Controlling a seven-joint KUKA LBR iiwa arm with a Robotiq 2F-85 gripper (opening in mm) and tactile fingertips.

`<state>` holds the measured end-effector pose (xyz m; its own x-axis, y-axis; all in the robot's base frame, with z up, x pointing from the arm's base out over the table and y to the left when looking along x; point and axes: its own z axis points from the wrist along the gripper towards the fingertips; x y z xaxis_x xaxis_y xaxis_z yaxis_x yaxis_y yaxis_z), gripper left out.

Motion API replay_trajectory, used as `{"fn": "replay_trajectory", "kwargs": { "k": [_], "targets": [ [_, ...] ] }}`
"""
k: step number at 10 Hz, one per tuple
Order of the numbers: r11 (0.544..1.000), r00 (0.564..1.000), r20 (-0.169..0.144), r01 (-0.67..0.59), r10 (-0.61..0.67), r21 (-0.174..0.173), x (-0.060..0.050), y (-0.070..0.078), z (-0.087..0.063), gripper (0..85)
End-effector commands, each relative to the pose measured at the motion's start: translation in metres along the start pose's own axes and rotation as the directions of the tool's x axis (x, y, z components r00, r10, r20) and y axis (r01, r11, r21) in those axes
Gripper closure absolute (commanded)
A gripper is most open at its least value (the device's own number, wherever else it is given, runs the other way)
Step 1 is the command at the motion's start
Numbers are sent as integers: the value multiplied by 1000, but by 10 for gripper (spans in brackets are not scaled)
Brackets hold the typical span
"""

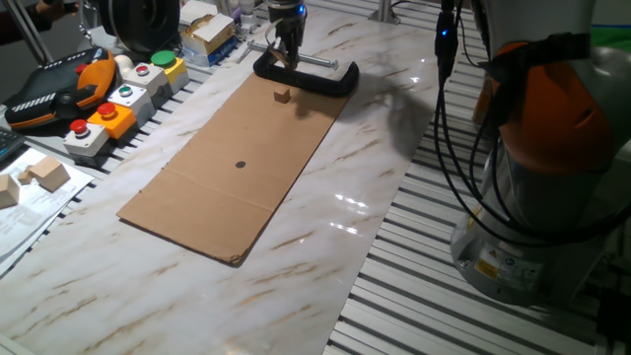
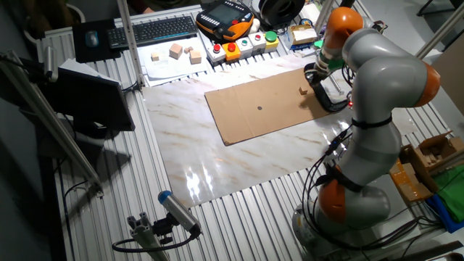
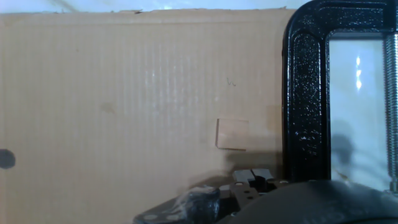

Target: Hold a small block with the gripper and sweep it from left to right on the table

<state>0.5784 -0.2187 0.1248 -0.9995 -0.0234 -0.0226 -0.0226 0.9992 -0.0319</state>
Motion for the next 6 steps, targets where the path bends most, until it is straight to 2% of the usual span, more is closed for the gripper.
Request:
{"fn": "replay_trajectory", "kwargs": {
  "k": [1, 6],
  "targets": [
    [1000, 1000, 0, -1, 1, 1, -1, 0, 2, 843],
    [1000, 1000, -4, -7, 7, -9, -6, 0, 20, 843]
  ]
}}
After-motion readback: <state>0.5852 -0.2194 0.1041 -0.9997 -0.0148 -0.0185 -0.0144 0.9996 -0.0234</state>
